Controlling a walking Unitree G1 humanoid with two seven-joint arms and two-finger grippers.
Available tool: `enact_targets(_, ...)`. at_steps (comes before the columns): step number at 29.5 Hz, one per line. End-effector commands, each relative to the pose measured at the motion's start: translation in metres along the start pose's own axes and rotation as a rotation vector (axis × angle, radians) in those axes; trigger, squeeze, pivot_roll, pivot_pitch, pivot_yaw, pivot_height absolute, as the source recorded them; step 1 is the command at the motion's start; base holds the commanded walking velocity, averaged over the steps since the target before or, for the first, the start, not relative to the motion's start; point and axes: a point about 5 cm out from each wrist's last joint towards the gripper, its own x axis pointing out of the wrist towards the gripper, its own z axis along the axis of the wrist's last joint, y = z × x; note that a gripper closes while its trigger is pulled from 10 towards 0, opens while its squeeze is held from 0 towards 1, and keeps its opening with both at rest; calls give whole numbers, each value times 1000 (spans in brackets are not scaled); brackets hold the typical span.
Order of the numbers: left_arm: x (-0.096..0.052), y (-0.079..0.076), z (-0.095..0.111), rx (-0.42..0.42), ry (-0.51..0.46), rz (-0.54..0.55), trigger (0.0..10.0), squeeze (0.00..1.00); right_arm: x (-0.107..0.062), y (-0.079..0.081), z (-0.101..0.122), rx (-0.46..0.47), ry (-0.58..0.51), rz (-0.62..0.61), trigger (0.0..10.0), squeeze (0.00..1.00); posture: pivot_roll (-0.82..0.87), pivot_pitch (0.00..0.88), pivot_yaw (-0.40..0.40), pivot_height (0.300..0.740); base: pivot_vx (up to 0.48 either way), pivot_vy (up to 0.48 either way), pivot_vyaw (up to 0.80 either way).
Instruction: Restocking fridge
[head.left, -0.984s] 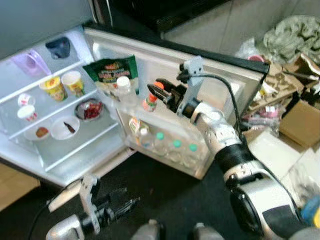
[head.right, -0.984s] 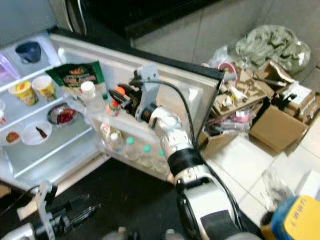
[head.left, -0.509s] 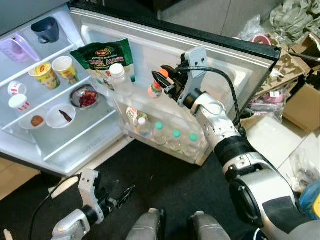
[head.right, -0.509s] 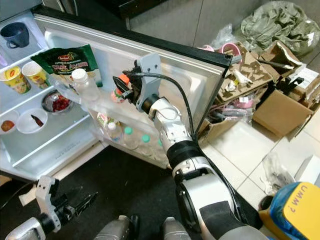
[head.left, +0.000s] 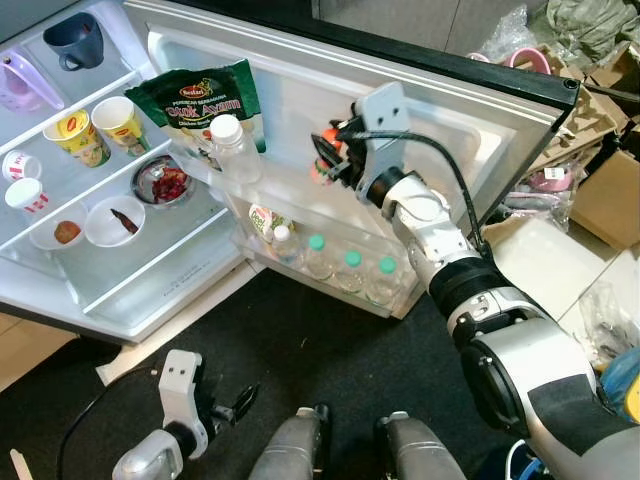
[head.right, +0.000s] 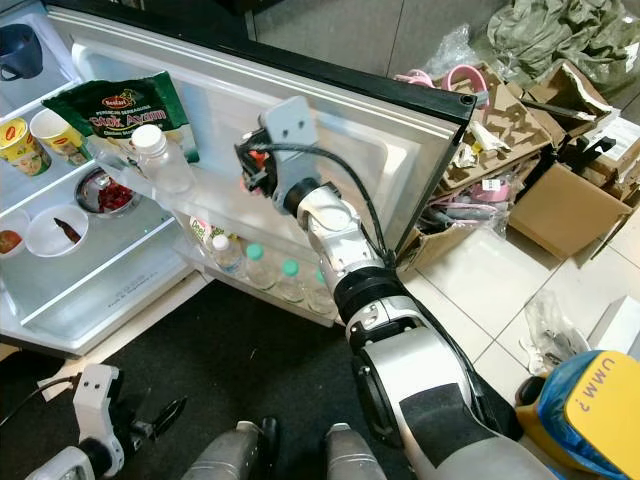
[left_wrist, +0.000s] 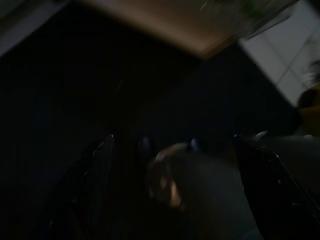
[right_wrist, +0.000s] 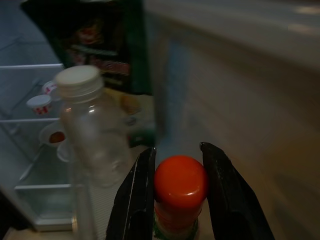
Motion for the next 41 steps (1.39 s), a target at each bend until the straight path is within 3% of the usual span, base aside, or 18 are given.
enact_targets(1, -15, 3, -28, -40, 87, 60, 10000, 0, 2, 10, -4, -12, 6, 35, 0, 0, 18, 368, 54, 740, 0, 0, 0)
enact_targets(7, -30, 6, -49, -77, 143, 126, 10000, 0, 4, 24, -14, -45, 45, 65, 0, 0, 22, 359, 49, 740, 0, 0, 0)
enact_targets(10, -32, 5, -54, -89, 150, 138, 10000, 0, 3, 29, -20, -72, 66, 68, 3020, 0, 26, 355, 48, 740, 0, 0, 0)
enact_targets(11, -32, 5, -54, -88, 153, 140, 10000, 0, 3, 29, -21, -72, 68, 67, 3020, 0, 26, 355, 48, 740, 0, 0, 0)
enact_targets(13, -32, 5, -55, -90, 152, 148, 10000, 0, 4, 33, -23, -112, 87, 68, 9961, 0, 30, 346, 39, 740, 0, 0, 0)
enact_targets(18, -28, 5, -52, -95, 130, 154, 10000, 0, 5, 35, -24, -138, 102, 68, 10000, 8, 31, 348, 35, 740, 0, 0, 0)
enact_targets(19, -27, 5, -52, -95, 128, 152, 10000, 0, 5, 34, -24, -142, 101, 63, 10000, 380, 28, 348, 34, 740, 0, 0, 0)
enact_targets(20, -27, 5, -52, -95, 126, 151, 10000, 0, 5, 33, -24, -144, 101, 59, 10000, 380, 28, 348, 34, 740, 0, 0, 0)
enact_targets(21, -26, 5, -52, -95, 126, 151, 10000, 0, 5, 33, -23, -134, 100, 64, 10000, 808, 28, 348, 34, 740, 0, 0, 0)
enact_targets(22, -26, 4, -52, -95, 126, 151, 10000, 0, 5, 32, -22, -127, 94, 59, 10000, 1000, 24, 343, 34, 740, 0, 0, 0)
enact_targets(27, -22, 1, -52, -107, 124, 143, 10000, 0, 5, 16, -9, -44, 39, 35, 10000, 902, 11, 334, 34, 740, 0, 0, 0)
enact_targets(28, -21, 1, -52, -108, 124, 142, 10000, 0, 5, 13, -5, -28, 28, 35, 10000, 663, 4, 327, 33, 740, 0, 0, 0)
enact_targets(29, -21, 0, -52, -109, 124, 142, 10000, 0, 5, 11, -4, -19, 22, 36, 10000, 663, 4, 327, 33, 740, 0, 0, 0)
enact_targets(30, -20, 0, -52, -111, 124, 139, 10000, 0, 4, 6, 1, -1, 8, 38, 10000, 216, 1, 323, 32, 740, 0, 0, 0)
enact_targets(31, -19, -1, -52, -113, 123, 137, 10000, 0, 4, 3, 3, 11, -2, 40, 10000, 216, 0, 321, 32, 740, 0, 0, 0)
enact_targets(32, -18, -1, -51, -116, 122, 136, 10000, 0, 3, -3, 7, 35, -13, 46, 10000, 0, -5, 316, 30, 740, 0, 0, 0)
enact_targets(39, -15, -2, -50, -129, 125, 136, 10000, 0, -6, -28, 20, 33, 26, 124, 10000, 0, -22, 308, 22, 740, 0, 0, 0)
enact_targets(41, -16, -3, -53, -140, 132, 139, 10000, 0, -15, -39, 12, -72, 157, 188, 10000, 0, -34, 300, 17, 740, 0, 0, 0)
